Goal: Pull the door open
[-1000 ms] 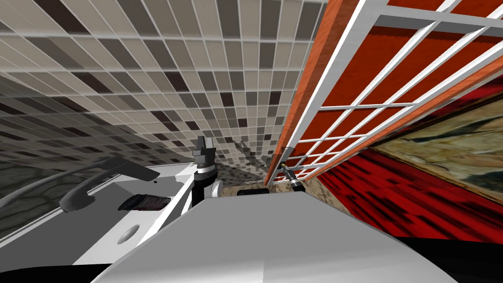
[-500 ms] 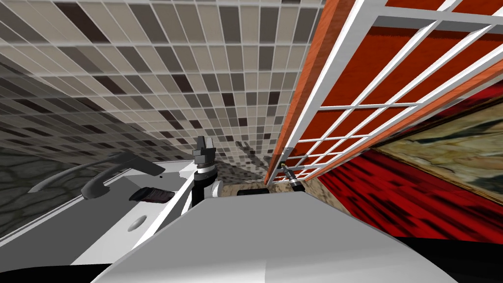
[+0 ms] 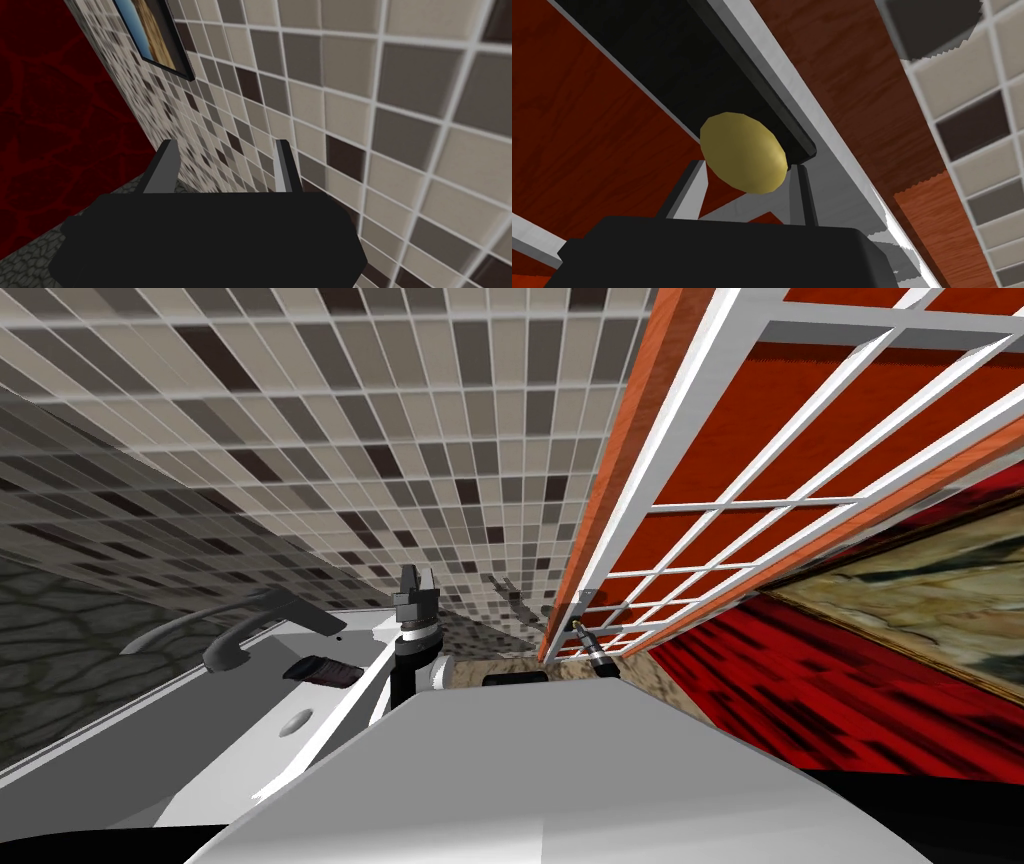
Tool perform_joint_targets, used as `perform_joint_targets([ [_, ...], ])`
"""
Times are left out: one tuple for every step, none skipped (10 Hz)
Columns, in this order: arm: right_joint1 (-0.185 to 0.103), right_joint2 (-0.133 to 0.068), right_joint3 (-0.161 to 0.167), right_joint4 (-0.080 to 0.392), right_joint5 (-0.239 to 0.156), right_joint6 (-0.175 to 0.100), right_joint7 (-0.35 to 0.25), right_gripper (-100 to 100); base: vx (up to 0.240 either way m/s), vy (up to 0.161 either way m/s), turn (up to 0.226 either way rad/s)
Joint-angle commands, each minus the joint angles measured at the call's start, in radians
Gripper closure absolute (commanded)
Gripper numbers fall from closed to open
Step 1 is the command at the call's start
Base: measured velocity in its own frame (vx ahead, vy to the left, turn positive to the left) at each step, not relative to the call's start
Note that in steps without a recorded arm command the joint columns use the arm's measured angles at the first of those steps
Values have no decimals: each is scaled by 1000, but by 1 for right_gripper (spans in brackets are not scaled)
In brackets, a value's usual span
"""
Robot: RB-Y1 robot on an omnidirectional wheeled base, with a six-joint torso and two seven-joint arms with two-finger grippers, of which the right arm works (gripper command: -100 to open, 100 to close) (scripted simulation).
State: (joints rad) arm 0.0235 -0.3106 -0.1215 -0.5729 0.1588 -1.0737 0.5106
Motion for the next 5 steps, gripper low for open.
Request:
perform_joint_targets([
  [2,8,8,-4,-3,3,-34,100,-36,-29,33],
  [2,9,12,-7,-12,7,-71,100,-28,-25,53],
  [1,11,16,-10,-22,12,-97,100,-43,-30,85],
  [1,11,16,-10,-22,12,-112,100,-36,-22,27],
  [0,13,20,-13,-33,16,-147,100,-37,-14,46],
])
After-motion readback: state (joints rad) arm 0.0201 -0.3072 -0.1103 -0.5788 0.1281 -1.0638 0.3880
